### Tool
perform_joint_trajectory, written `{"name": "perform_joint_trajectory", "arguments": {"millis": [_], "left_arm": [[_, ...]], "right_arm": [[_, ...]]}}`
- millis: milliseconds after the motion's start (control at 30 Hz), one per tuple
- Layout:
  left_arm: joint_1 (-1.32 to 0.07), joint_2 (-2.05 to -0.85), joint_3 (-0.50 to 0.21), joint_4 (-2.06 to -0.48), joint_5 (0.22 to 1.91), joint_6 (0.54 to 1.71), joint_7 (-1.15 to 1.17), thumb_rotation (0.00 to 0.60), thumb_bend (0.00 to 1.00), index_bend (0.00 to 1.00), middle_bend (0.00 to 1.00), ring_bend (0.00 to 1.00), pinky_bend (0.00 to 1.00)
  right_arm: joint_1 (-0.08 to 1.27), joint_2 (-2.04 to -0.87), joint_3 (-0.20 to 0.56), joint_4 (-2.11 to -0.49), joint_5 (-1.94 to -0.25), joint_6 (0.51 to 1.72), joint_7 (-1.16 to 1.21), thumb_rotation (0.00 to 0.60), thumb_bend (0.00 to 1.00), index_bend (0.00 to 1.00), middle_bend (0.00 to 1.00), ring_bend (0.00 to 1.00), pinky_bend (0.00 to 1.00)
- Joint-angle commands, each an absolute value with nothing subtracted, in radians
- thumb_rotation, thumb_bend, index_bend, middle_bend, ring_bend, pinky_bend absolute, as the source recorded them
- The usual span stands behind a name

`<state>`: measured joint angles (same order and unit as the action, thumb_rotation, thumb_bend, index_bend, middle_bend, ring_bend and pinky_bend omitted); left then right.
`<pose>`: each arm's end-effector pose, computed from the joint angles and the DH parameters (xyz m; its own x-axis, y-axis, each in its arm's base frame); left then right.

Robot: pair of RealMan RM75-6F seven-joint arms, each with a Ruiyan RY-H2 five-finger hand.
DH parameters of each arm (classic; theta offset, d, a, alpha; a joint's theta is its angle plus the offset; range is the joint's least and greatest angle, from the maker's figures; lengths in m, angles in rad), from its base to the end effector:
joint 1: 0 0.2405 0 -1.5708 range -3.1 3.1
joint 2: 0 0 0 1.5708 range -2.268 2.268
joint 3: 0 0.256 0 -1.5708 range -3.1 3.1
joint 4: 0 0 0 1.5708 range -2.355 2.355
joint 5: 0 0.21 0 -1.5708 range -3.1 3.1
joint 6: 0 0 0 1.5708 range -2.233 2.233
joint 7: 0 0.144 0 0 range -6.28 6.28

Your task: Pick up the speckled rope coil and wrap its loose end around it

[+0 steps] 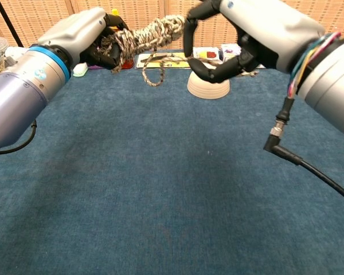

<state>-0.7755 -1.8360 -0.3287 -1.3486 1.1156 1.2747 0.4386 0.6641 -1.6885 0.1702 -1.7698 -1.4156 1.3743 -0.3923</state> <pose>-0.0872 0.3545 -0.0304 0.2482 -0.0368 0.9680 0.9310 -0.2671 -0.2488 -0.0511 -0.2657 0.0043 0.0813 -0.0274 0.9963 -0.8437 -0.5341 0.0541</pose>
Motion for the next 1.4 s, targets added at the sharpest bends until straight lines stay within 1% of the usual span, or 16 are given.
{"name": "perform_joint_trajectory", "arguments": {"millis": [33,167,267,333,567,833,1200,1400], "left_arm": [[-0.781,-1.852,-0.315,-1.333,1.120,1.269,0.464,0.600,0.65,0.80,0.60,0.59,0.68],[-0.782,-1.860,-0.302,-1.329,1.128,1.263,0.479,0.600,0.65,0.80,0.60,0.59,0.68],[-0.781,-1.858,-0.288,-1.332,1.142,1.258,0.486,0.600,0.65,0.80,0.60,0.59,0.68],[-0.779,-1.853,-0.277,-1.335,1.154,1.254,0.487,0.600,0.65,0.80,0.60,0.59,0.68],[-0.763,-1.812,-0.214,-1.376,1.211,1.235,0.502,0.600,0.65,0.80,0.60,0.59,0.68],[-0.749,-1.759,-0.176,-1.441,1.235,1.200,0.518,0.600,0.65,0.81,0.60,0.59,0.68],[-0.760,-1.670,-0.136,-1.473,1.253,1.082,0.468,0.600,0.65,0.81,0.60,0.59,0.68],[-0.768,-1.636,-0.122,-1.490,1.276,1.036,0.419,0.600,0.65,0.81,0.60,0.59,0.68]], "right_arm": [[0.680,-1.681,0.202,-1.852,-1.397,1.341,-0.451,0.600,0.49,0.76,0.00,0.00,0.00],[0.698,-1.684,0.242,-1.918,-1.354,1.314,-0.502,0.600,0.49,0.76,0.00,0.00,0.00],[0.711,-1.692,0.262,-1.934,-1.338,1.306,-0.540,0.600,0.49,0.76,0.00,0.00,0.00],[0.719,-1.699,0.273,-1.935,-1.330,1.301,-0.556,0.600,0.50,0.76,0.00,0.00,0.00],[0.769,-1.731,0.346,-1.920,-1.242,1.274,-0.642,0.600,0.50,0.76,0.00,0.00,0.00],[0.829,-1.746,0.416,-1.883,-1.172,1.273,-0.747,0.600,0.49,0.76,0.00,0.00,0.00],[0.891,-1.723,0.463,-1.837,-1.095,1.262,-0.829,0.600,0.50,0.76,0.00,0.00,0.00],[0.919,-1.709,0.473,-1.807,-1.070,1.253,-0.849,0.600,0.50,0.76,0.00,0.00,0.00]]}}
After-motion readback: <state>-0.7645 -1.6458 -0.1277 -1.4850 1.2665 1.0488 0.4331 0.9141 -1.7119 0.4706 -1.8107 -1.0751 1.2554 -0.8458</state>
